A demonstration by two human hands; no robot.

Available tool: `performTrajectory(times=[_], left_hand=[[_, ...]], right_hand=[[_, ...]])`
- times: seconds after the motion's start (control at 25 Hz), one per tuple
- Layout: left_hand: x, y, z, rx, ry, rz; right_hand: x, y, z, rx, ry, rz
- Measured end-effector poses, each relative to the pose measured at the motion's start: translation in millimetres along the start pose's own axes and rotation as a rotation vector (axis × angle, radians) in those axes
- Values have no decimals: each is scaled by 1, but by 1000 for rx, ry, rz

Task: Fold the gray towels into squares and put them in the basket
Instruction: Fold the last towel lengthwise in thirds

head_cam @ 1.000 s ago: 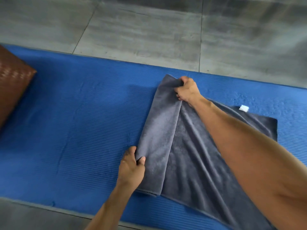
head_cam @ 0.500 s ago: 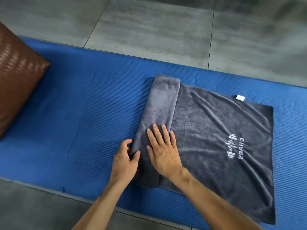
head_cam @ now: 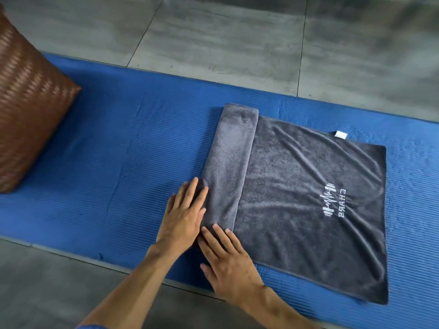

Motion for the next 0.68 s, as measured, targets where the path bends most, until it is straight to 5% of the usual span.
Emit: performTrajectory(times=[0.12,0.24,0.44,0.68], left_hand=[[-2,15,32,16,-24,-128],[-19,11,25,7,-6,-173],[-48,6,-17,-16,101,-90],[-47,24,-24,21,122,-106]], right_hand=[[-31,-28,-13,-163,83,-173],[-54,-32,-25,-159,59,-161],[-98,-64,-74,-289,128,-269],[-119,-35,-143,-14,-9,-40]])
Point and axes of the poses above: each hand's wrist, its own z-axis away from the middle knuckle, its own y-axis out of the palm, x = y × z, the point moved 9 cm from there along -z, towards the middle knuckle
